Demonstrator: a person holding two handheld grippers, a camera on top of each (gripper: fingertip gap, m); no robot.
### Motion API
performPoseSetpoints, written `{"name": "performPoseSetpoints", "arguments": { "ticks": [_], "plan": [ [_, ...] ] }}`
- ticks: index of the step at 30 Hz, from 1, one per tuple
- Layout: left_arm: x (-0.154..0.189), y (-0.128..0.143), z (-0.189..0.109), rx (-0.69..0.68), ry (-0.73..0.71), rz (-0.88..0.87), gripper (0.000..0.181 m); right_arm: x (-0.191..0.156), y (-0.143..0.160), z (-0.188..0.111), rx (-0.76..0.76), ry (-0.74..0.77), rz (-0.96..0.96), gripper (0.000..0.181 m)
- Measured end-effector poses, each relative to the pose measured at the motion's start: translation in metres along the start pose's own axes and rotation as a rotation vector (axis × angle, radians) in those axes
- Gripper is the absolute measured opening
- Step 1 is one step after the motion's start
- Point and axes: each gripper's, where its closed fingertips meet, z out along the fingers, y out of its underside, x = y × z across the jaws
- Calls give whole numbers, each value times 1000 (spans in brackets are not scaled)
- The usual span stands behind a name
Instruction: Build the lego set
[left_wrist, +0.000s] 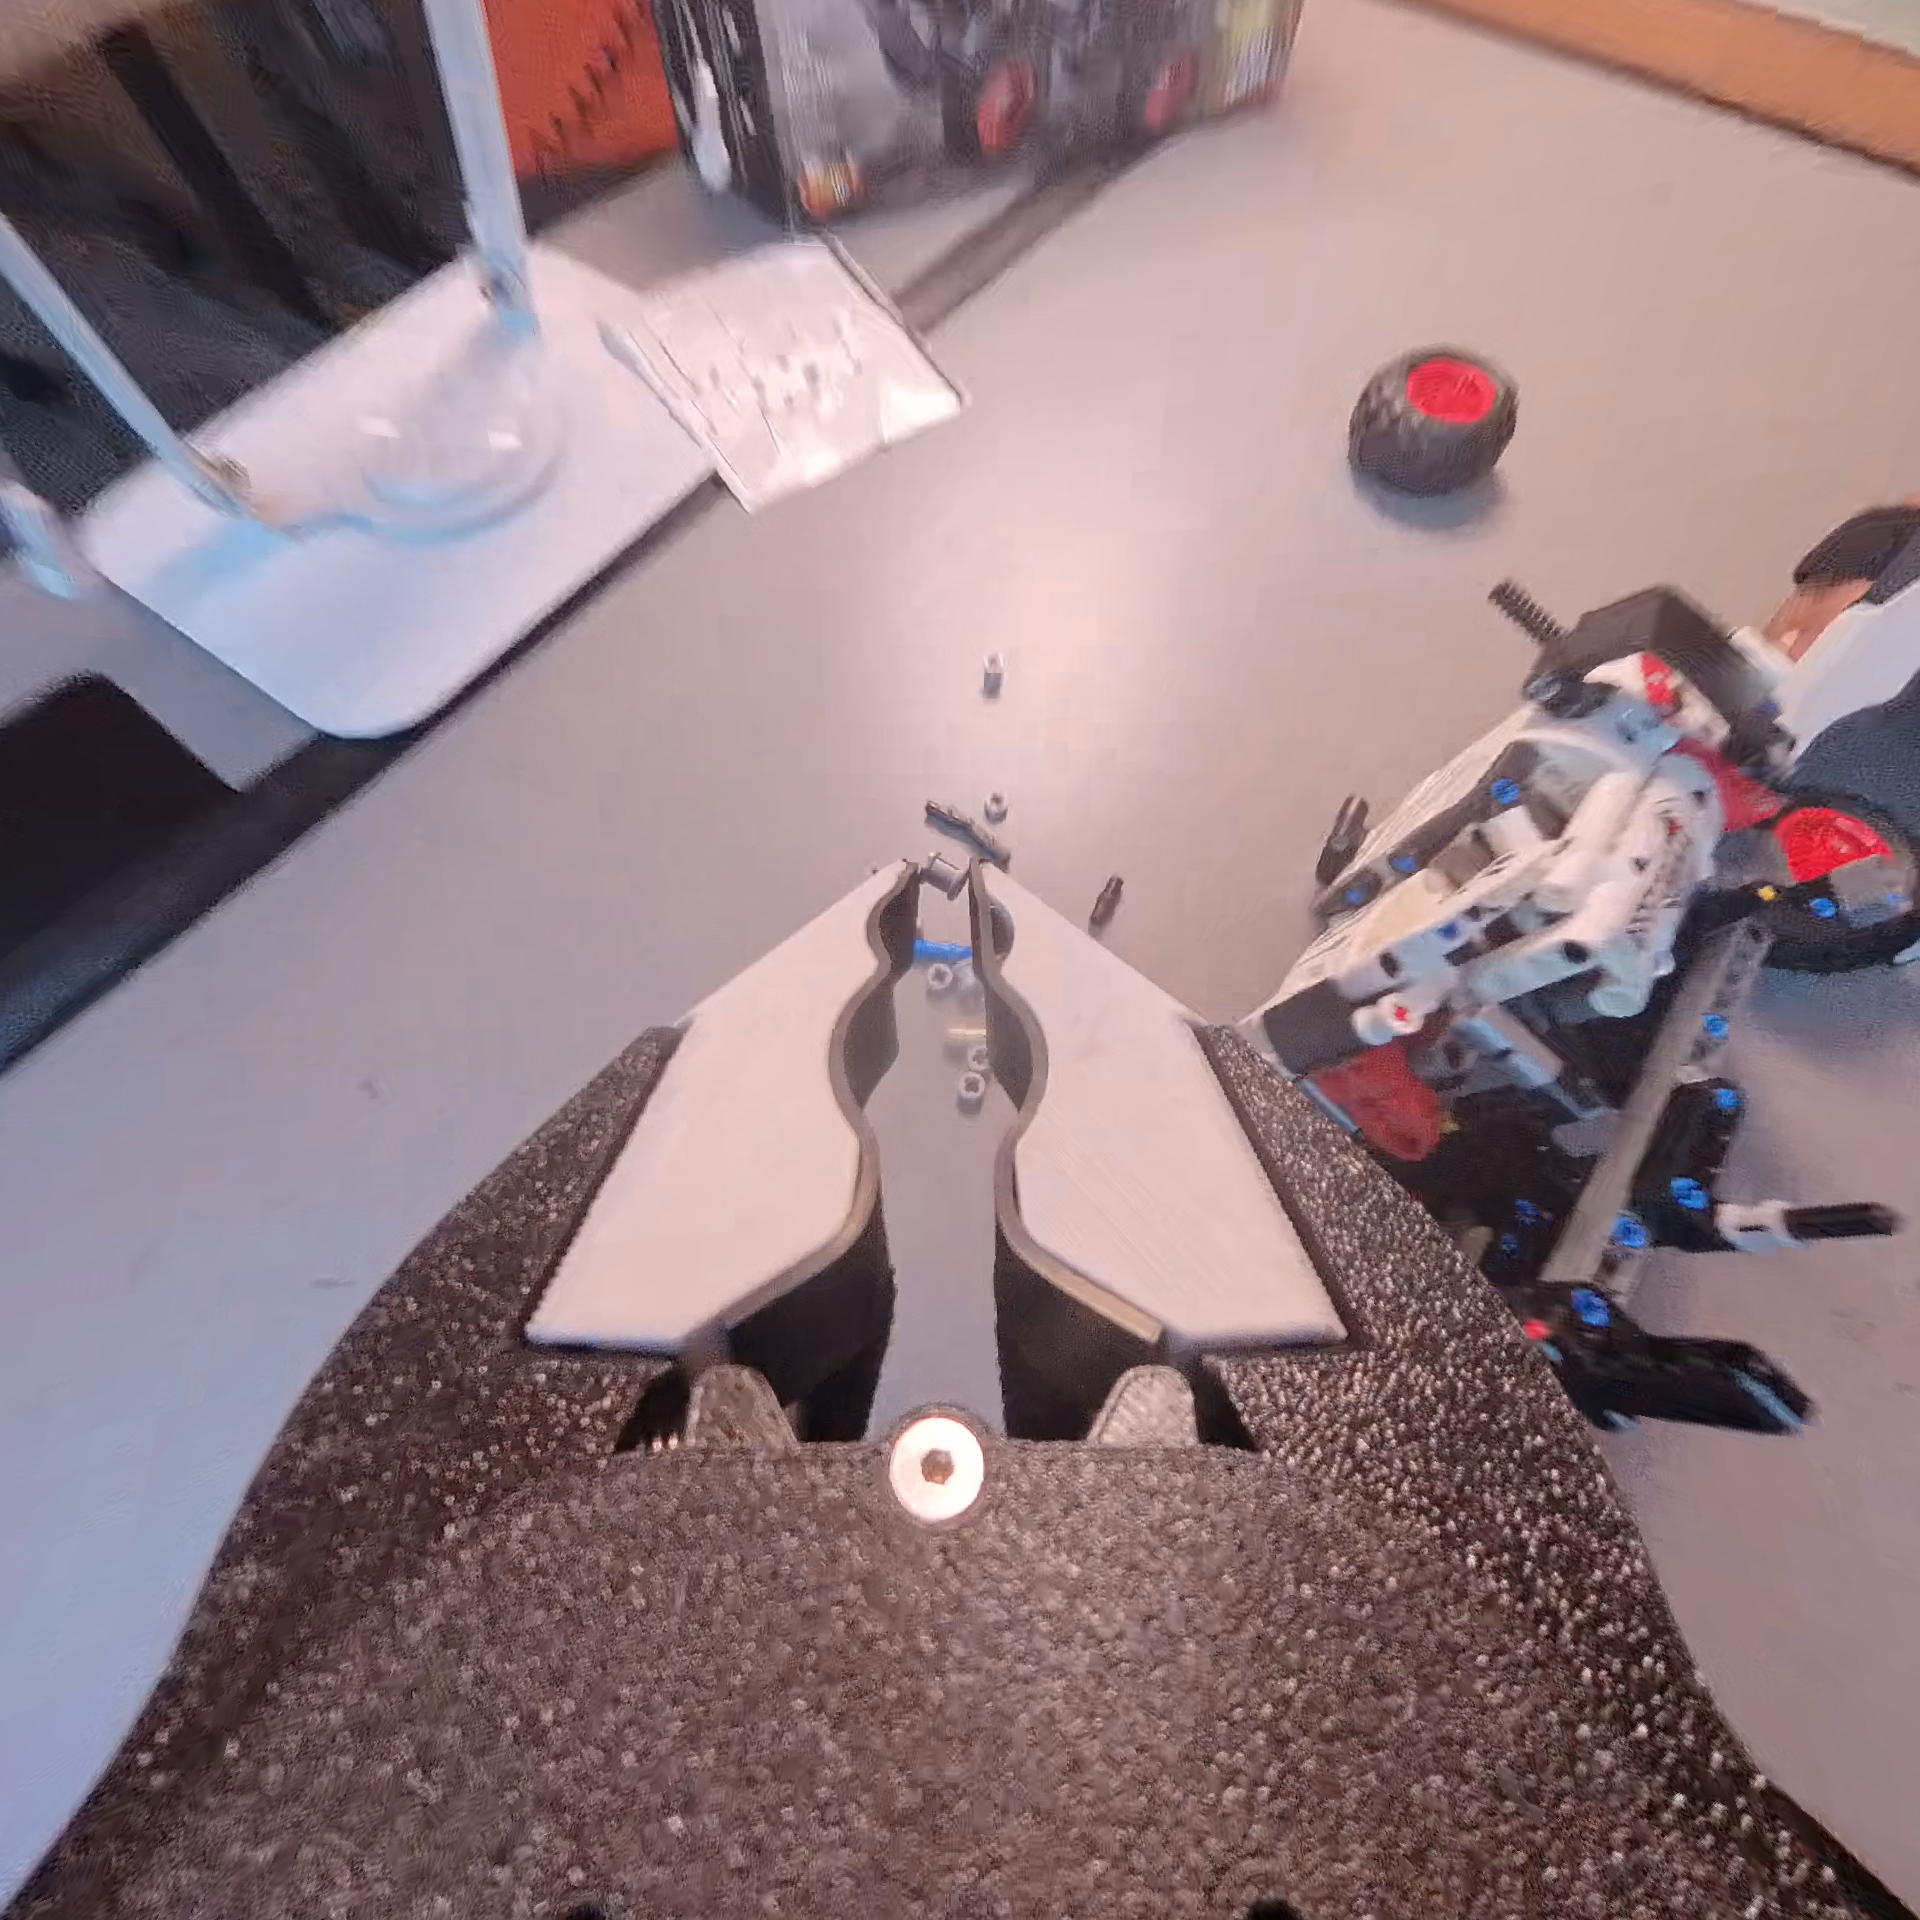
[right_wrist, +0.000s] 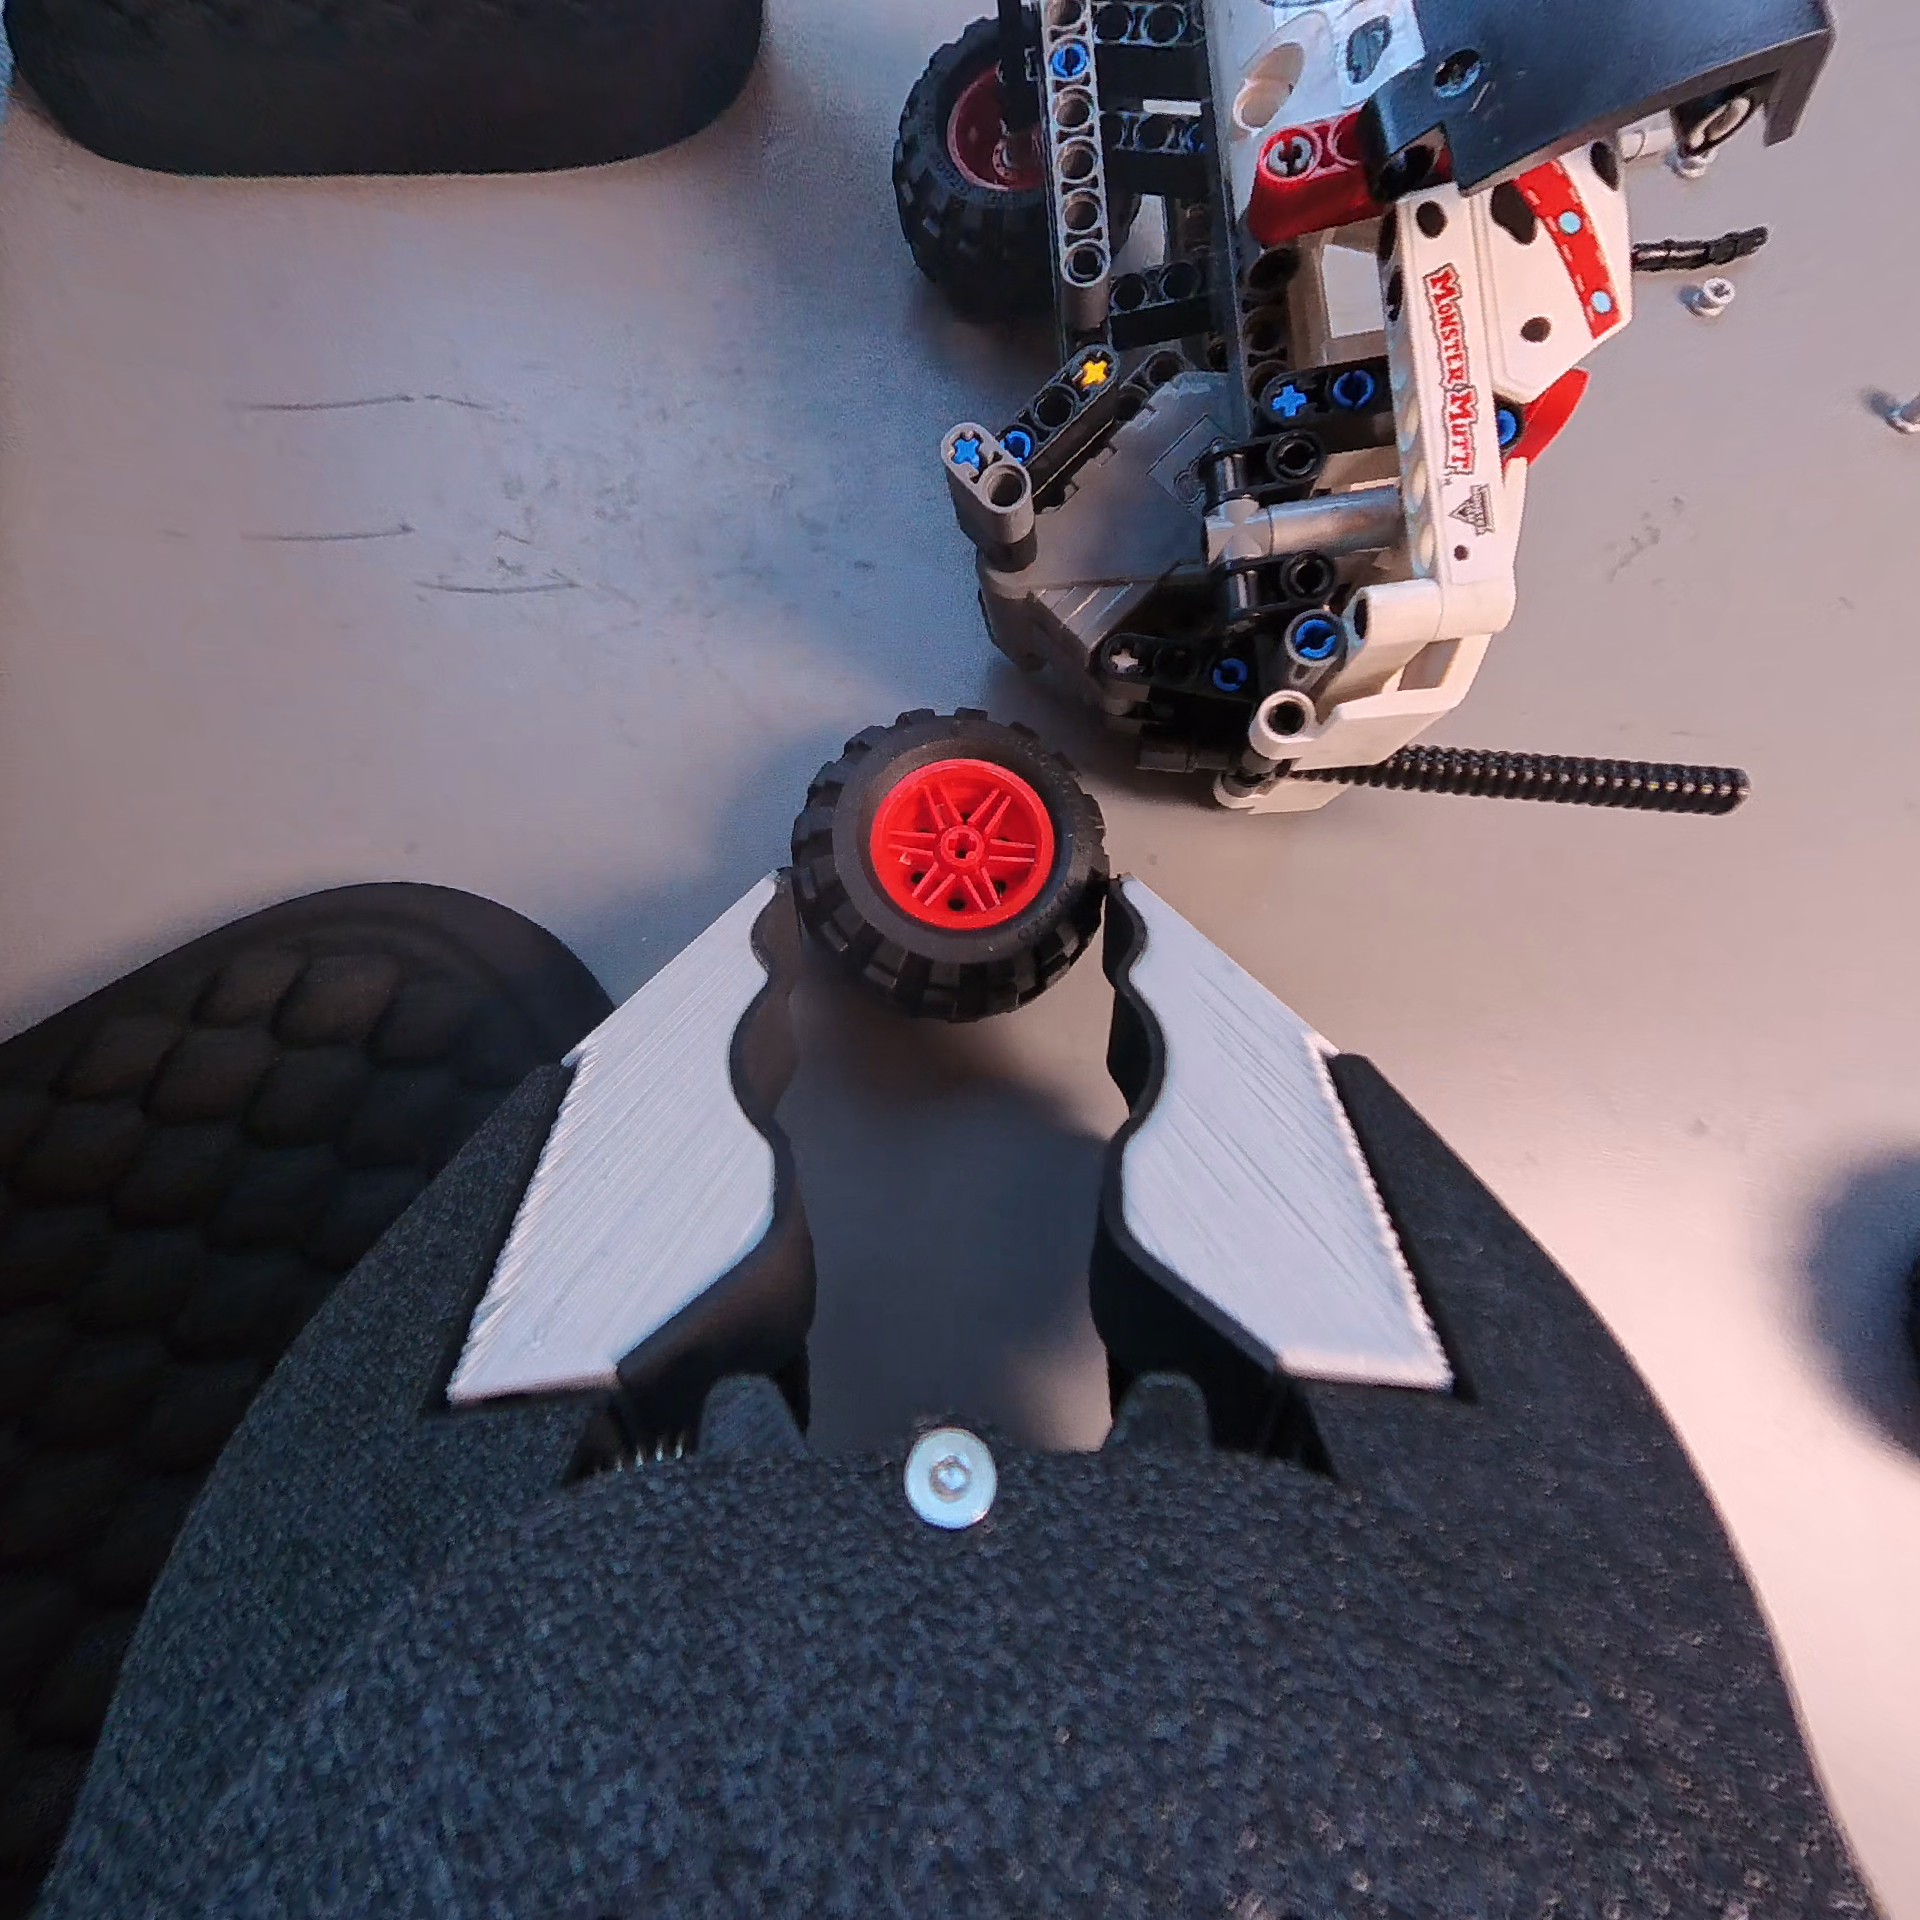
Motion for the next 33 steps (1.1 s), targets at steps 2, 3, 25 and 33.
{"name": "performPoseSetpoints", "arguments": {
  "ticks": [2,3,25,33],
  "plan": [
    [-4,22,25,-92,15,-9,8,0,0,0,4,4,1,57],
    [-8,26,32,-101,0,-2,8,0,0,0,6,3,3,57],
    [5,84,20,-167,93,100,12,1,-1,1,15,-17,37,58],
    [4,78,32,-154,93,150,3,1,-1,1,17,-25,49,58]
  ]
}}
